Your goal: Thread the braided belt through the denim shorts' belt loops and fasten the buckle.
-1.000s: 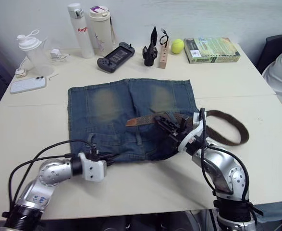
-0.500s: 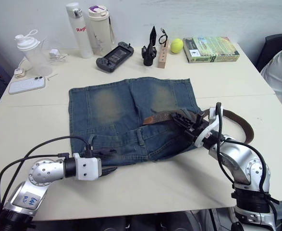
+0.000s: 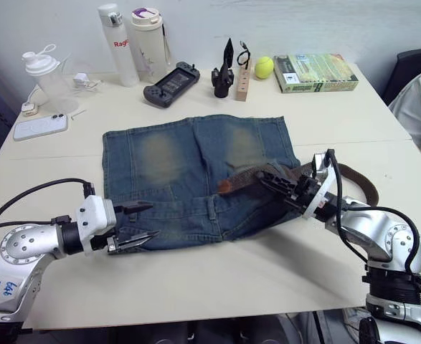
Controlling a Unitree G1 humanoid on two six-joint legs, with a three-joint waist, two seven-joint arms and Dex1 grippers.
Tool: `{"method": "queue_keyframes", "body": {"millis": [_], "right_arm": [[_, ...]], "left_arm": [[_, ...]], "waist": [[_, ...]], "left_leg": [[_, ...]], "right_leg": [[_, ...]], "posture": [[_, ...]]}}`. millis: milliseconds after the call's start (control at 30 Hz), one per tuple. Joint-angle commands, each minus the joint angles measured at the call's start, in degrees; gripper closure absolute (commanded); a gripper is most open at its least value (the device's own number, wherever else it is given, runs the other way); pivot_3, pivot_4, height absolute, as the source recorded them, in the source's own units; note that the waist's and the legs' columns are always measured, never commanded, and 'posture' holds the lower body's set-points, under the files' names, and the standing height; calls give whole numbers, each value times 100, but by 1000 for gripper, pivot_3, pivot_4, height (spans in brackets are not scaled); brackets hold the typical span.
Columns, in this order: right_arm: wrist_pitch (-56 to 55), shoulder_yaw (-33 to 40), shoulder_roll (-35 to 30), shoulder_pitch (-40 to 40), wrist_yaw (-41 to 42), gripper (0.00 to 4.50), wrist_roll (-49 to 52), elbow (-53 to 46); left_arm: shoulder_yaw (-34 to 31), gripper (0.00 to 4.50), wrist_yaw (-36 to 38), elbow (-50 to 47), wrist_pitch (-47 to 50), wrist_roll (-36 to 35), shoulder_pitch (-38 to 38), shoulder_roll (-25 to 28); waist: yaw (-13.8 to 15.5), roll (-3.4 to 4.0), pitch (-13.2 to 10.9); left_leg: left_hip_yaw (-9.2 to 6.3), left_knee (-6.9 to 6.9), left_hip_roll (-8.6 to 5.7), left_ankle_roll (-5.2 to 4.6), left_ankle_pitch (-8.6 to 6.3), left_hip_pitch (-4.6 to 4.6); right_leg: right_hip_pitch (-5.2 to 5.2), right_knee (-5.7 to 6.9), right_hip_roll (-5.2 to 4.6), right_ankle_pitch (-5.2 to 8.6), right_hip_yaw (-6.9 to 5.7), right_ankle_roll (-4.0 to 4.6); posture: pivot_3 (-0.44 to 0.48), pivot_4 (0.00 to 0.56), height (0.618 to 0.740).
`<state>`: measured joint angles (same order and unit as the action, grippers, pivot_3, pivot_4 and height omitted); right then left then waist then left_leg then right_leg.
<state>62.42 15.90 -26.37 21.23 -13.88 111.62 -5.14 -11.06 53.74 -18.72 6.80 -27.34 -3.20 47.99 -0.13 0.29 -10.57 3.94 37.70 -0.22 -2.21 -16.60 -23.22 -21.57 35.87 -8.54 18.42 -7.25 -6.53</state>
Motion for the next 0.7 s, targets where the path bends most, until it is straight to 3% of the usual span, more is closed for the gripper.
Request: {"method": "queue_keyframes", "body": {"millis": [33, 100, 300, 533, 700], "right_arm": [[144, -141, -230, 85, 216, 4500, 138, -112], [94, -124, -179, 106, 219, 4500, 138, -40], [-651, 632, 1033, 500, -692, 4500, 138, 314], [-214, 652, 2252, -170, -707, 4500, 138, -406], [-273, 471, 2626, -617, -1087, 4500, 138, -638]], "left_arm": [[-105, 1307, -22, 33, -39, 72, 4, -78], [-113, 1307, -63, 61, 29, 58, 75, -132], [-58, 1307, -133, 155, 97, 127, 202, -258], [-21, 1307, -88, 208, 127, 221, 233, -298], [22, 1307, -76, 236, 114, 285, 269, -333]], "waist": [[0, 0, 0], [0, 0, 0], [-8, 3, -3], [-10, 5, -4], [-29, 8, -5]], "left_leg": [[0, 0, 1, 0, 0, 0], [0, 0, 1, 0, 0, 0], [1, -1, 4, 4, 1, 1], [-2, -7, -1, 3, 1, -4], [-1, -18, 0, 5, 2, 0]], "right_leg": [[0, 0, 0, 0, 0, 0], [0, 0, -2, 0, 0, 0], [-2, 0, -2, 0, 1, 0], [-3, -1, 3, 0, -3, 0], [-7, -1, 1, 0, 4, 0]], "posture": [[0, 150, 720], [0, 150, 720], [0, 150, 720], [0, 150, 720], [0, 150, 720]]}}
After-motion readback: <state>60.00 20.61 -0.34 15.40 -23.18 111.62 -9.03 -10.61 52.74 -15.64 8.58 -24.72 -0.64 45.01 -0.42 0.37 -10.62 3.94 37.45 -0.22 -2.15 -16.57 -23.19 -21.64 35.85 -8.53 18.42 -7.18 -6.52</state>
